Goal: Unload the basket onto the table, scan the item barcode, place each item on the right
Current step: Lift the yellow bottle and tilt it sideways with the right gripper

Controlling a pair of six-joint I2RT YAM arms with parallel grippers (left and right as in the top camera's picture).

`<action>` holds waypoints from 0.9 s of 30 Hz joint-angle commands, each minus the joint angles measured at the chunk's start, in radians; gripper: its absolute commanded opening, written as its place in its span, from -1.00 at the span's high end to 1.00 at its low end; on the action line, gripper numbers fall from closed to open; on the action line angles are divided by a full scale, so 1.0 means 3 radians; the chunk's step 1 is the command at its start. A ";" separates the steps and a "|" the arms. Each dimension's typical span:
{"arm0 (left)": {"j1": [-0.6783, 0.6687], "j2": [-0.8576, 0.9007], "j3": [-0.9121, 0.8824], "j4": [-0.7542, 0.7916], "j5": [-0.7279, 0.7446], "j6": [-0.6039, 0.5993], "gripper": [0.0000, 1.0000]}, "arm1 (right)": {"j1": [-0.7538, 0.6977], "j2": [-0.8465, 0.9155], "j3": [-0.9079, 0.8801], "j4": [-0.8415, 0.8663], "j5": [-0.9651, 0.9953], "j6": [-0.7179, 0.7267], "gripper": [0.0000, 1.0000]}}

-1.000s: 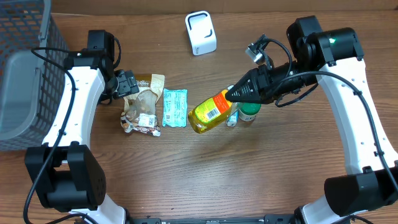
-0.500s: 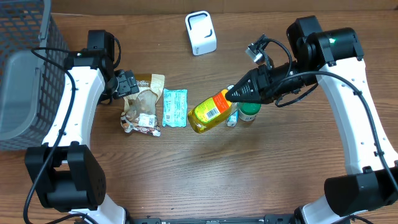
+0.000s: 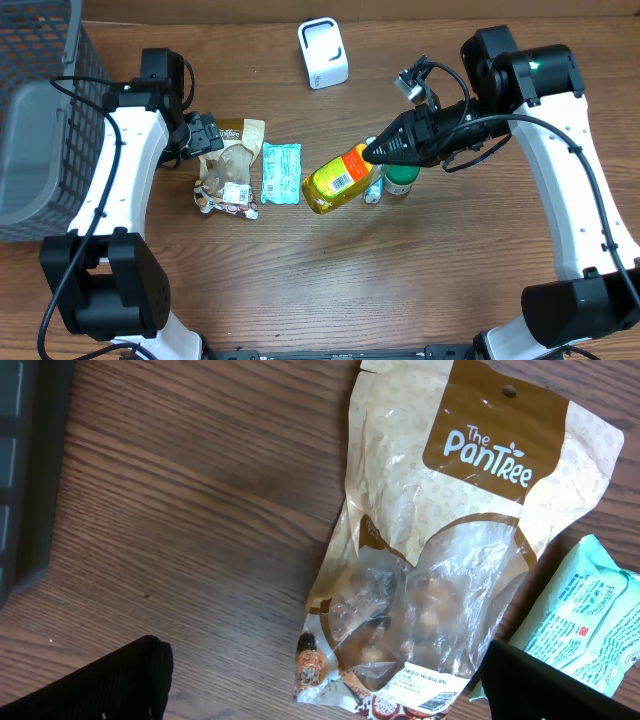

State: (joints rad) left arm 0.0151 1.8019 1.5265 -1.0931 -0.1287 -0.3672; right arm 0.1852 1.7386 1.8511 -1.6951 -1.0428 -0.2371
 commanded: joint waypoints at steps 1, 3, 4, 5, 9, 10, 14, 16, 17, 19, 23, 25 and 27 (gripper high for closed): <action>0.0014 0.0033 -0.0024 -0.0005 -0.0031 -0.0023 -0.99 | 0.0018 -0.0029 0.0025 0.0004 -0.0167 -0.0024 0.36; 0.0014 0.0033 -0.0024 -0.0005 -0.0031 -0.0023 -0.99 | 0.0018 -0.0029 0.0025 0.0004 -0.0167 -0.0025 0.36; 0.0013 0.0033 -0.0024 -0.0005 -0.0031 -0.0023 -0.99 | 0.0018 -0.0029 0.0025 0.0004 -0.0167 -0.0024 0.36; 0.0013 0.0033 -0.0024 -0.0005 -0.0031 -0.0023 -0.99 | 0.0018 -0.0029 0.0025 0.0004 -0.0167 -0.0025 0.36; 0.0014 0.0033 -0.0024 -0.0005 -0.0031 -0.0023 -0.99 | 0.0018 -0.0029 0.0025 0.0004 -0.0167 -0.0025 0.36; 0.0014 0.0033 -0.0024 -0.0005 -0.0031 -0.0023 -0.99 | 0.0018 -0.0029 0.0025 0.0004 -0.0167 -0.0025 0.36; 0.0014 0.0033 -0.0024 -0.0005 -0.0031 -0.0023 -0.99 | 0.0018 -0.0029 0.0025 0.0005 -0.0140 -0.0025 0.36; 0.0014 0.0033 -0.0024 -0.0005 -0.0031 -0.0023 -0.99 | 0.0018 -0.0029 0.0025 0.0008 -0.0092 -0.0036 0.36; 0.0014 0.0033 -0.0024 -0.0005 -0.0031 -0.0023 -1.00 | 0.0018 -0.0029 0.0025 0.0004 -0.0093 -0.0084 0.37; 0.0014 0.0033 -0.0024 -0.0005 -0.0031 -0.0023 -0.99 | 0.0018 -0.0029 0.0025 0.0006 -0.0080 -0.0102 0.37; 0.0014 0.0033 -0.0024 -0.0005 -0.0031 -0.0023 -0.99 | 0.0018 -0.0029 0.0025 0.0034 -0.0078 -0.0112 0.37; 0.0014 0.0033 -0.0024 -0.0005 -0.0031 -0.0023 -0.99 | 0.0018 -0.0029 0.0025 0.0046 -0.0065 -0.0191 0.37; 0.0014 0.0033 -0.0024 -0.0005 -0.0031 -0.0023 -0.99 | 0.0018 -0.0029 0.0025 0.0048 -0.0041 -0.0313 0.45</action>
State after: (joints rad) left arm 0.0151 1.8019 1.5265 -1.0931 -0.1287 -0.3672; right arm 0.1852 1.7386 1.8511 -1.6859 -1.0267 -0.2726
